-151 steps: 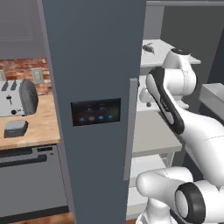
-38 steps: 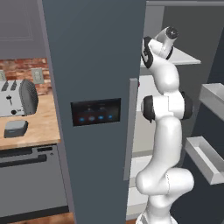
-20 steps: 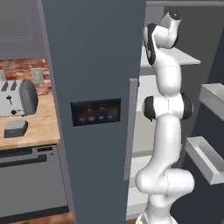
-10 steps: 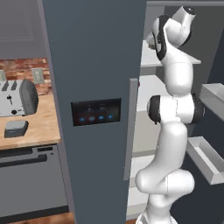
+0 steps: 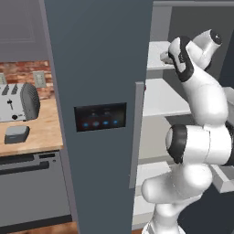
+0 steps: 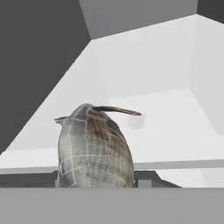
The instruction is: Take the fish from the fridge and place it on the digital scale on the counter by the fridge. Wait a few seconds for a reading, then move it to the plate on the dining counter.
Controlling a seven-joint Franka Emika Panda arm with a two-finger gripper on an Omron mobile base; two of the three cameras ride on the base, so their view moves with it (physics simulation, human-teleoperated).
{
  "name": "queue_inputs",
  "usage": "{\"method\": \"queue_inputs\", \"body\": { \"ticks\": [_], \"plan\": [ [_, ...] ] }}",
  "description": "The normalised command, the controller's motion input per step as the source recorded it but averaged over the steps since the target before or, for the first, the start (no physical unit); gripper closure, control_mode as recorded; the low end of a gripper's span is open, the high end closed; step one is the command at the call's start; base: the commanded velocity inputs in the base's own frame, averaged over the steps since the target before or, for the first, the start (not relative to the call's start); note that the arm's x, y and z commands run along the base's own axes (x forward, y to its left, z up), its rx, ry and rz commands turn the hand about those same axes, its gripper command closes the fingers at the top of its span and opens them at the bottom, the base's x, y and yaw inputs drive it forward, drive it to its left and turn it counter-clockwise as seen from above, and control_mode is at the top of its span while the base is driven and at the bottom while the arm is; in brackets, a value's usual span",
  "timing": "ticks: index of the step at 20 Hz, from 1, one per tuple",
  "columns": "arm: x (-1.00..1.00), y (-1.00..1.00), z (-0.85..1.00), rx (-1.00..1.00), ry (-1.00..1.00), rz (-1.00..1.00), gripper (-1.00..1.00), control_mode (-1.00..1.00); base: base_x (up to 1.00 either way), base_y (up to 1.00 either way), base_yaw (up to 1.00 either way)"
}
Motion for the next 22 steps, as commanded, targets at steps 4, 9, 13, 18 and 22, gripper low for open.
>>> {"method": "queue_inputs", "body": {
  "ticks": [4, 9, 13, 18, 22],
  "plan": [
    [-1.00, 0.29, -0.30, 0.04, -0.36, -0.05, 1.00, -1.00, 0.00, 0.00, 0.00],
    [-1.00, 0.31, 0.23, 0.05, -0.27, -0.03, 1.00, -1.00, 0.00, 0.00, 0.00],
    [-1.00, 0.30, 0.63, 0.05, -0.15, -0.03, 1.00, -1.00, 0.00, 0.00, 0.00],
    [-1.00, 0.24, 0.56, 0.04, -0.03, -0.05, 1.00, -1.00, 0.00, 0.00, 0.00],
    [-1.00, 0.30, 0.20, 0.01, 0.01, -0.07, 1.00, -1.00, 0.00, 0.00, 0.00]
  ]
}}
